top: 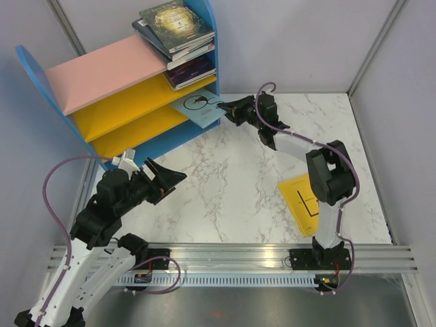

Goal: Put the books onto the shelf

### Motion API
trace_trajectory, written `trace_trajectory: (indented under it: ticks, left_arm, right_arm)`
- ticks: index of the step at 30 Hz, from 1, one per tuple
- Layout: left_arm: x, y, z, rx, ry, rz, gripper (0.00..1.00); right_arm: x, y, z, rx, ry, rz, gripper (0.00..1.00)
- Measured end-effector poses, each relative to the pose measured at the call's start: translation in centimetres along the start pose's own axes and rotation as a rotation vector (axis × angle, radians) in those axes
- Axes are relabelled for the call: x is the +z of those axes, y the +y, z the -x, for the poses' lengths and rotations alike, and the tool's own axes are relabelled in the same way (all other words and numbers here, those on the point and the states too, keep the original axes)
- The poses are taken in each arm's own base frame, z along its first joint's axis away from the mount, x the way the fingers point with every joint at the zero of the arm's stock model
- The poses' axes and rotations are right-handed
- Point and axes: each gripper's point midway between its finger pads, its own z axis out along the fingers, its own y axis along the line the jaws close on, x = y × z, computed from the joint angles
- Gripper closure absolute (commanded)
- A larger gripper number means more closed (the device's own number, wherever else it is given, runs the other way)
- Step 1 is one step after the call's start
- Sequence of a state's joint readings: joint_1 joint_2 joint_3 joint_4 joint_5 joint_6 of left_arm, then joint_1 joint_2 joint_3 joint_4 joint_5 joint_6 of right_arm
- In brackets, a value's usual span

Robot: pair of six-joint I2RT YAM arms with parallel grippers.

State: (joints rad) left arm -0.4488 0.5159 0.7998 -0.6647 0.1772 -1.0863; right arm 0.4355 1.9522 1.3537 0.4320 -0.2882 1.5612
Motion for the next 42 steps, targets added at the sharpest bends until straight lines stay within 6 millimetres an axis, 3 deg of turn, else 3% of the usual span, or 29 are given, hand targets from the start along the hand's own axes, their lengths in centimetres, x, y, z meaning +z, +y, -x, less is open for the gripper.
trace_trajectory:
  ticks: [7,14,15,16,17,19,21,26,32,42]
  left_arm:
    - [-1.3,-0.3,0.9,0.031,-0.043,0.019,0.13]
    - [-1.9,-0.3,1.4,0.063,-0.066,0.034,0.13]
    - [-1.9,-0.3,1.4,0.067,-0.066,0.039,0.13]
    - [-1.9,-0.2,1.5,0.073,-0.067,0.044,0.13]
    - [-1.9,-0.2,1.5,0.077,-0.068,0.047,0.13]
    - [-1.8,-0.2,1.7,0.086,-0.072,0.054,0.13]
    - [-1.6,-0.1,1.8,0.092,-0.073,0.063,0.12]
    - [-0.9,0.3,1.8,0.095,-0.056,0.093,0.12]
    - [-0.5,0.5,1.7,0.094,-0.049,0.102,0.12]
    - [-0.6,0.8,1.6,0.096,-0.060,0.086,0.12]
  right_arm:
    - [5.4,-2.2,1.9,0.018,-0.040,-0.031,1.00]
    - [8.3,-2.2,2.1,0.018,-0.067,-0.019,0.97]
    - [8.5,-2.3,2.1,0.018,-0.068,-0.018,0.89]
    - [8.7,-2.4,2.1,0.018,-0.070,-0.018,0.63]
    - [8.8,-2.6,2.2,0.021,-0.076,-0.020,0.47]
    - [8.9,-3.2,3.0,0.035,-0.106,-0.034,0.27]
    - [8.8,-2.5,3.0,0.029,-0.092,-0.007,0.20]
    - [7.8,-3.1,3.4,0.028,-0.109,-0.008,0.19]
    - [6.5,-8.6,4.5,0.037,-0.125,-0.138,0.19]
    - [5.5,-6.5,1.3,-0.029,-0.048,-0.130,0.20]
